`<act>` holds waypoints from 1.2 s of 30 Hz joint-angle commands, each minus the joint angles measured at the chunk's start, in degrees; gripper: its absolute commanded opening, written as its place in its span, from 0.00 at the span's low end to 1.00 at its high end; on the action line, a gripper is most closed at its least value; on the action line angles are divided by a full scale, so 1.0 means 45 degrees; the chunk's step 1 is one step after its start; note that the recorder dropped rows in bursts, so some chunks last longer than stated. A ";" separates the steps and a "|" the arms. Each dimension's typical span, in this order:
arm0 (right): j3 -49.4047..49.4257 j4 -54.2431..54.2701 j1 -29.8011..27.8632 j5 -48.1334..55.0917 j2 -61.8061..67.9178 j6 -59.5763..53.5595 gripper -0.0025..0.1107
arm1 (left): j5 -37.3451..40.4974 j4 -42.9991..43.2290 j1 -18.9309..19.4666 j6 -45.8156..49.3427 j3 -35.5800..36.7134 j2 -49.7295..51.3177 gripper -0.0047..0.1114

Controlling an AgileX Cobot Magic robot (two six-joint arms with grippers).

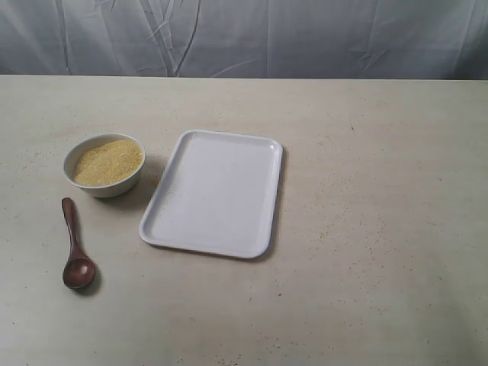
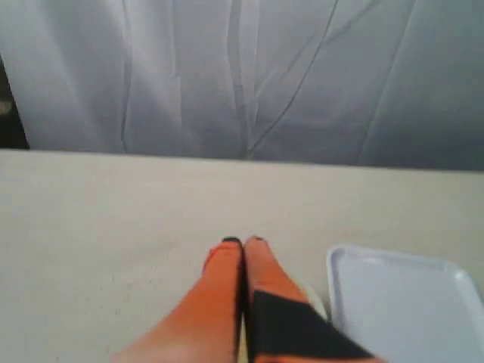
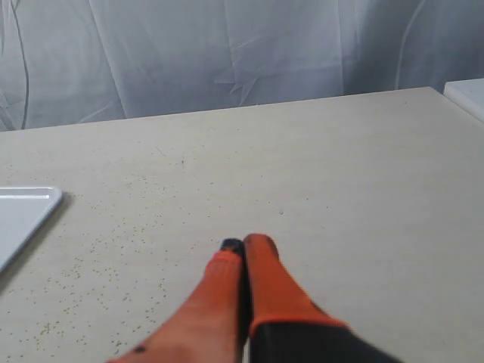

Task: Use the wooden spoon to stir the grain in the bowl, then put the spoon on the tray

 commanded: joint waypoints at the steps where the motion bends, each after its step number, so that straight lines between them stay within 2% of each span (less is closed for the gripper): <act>1: 0.0026 0.0012 0.0036 -0.0120 -0.0067 -0.0015 0.02 | 0.0702 0.0322 0.0038 0.0007 -0.0748 0.2379 0.04; 7: 0.0026 0.0012 0.0036 -0.0120 -0.0067 -0.0015 0.02 | 0.1871 0.0373 0.0120 -0.0075 -0.0748 0.3866 0.04; 11: 0.0026 0.0012 0.0036 -0.0120 -0.0067 -0.0015 0.02 | 0.2154 0.1622 0.0120 -0.2787 -0.0748 0.5417 0.04; 13: 0.0026 0.0012 0.0036 -0.0120 -0.0067 -0.0015 0.02 | 0.2070 0.1250 0.0120 -0.2816 -0.0748 0.5964 0.05; 14: 0.0026 0.0012 0.0036 -0.0120 -0.0067 -0.0015 0.02 | 0.2071 0.0853 0.0120 -0.2816 -0.0748 0.6247 0.07; 16: 0.0026 0.0012 0.0036 -0.0120 -0.0067 -0.0015 0.02 | 0.1826 0.0132 0.0120 -0.2816 -0.0748 0.7094 0.22; 20: 0.0026 0.0012 0.0036 -0.0120 -0.0067 -0.0015 0.02 | 0.1654 -0.0620 0.0120 -0.2816 -0.0748 0.8024 0.42; 23: 0.0026 0.0012 0.0036 -0.0120 -0.0067 -0.0015 0.02 | 0.1522 -0.1045 0.0120 -0.2816 -0.0748 0.8757 0.50; 36: 0.0026 0.0012 0.0036 -0.0120 -0.0067 -0.0015 0.02 | 0.0794 -0.1963 0.0020 -0.2677 -0.0523 1.1262 0.51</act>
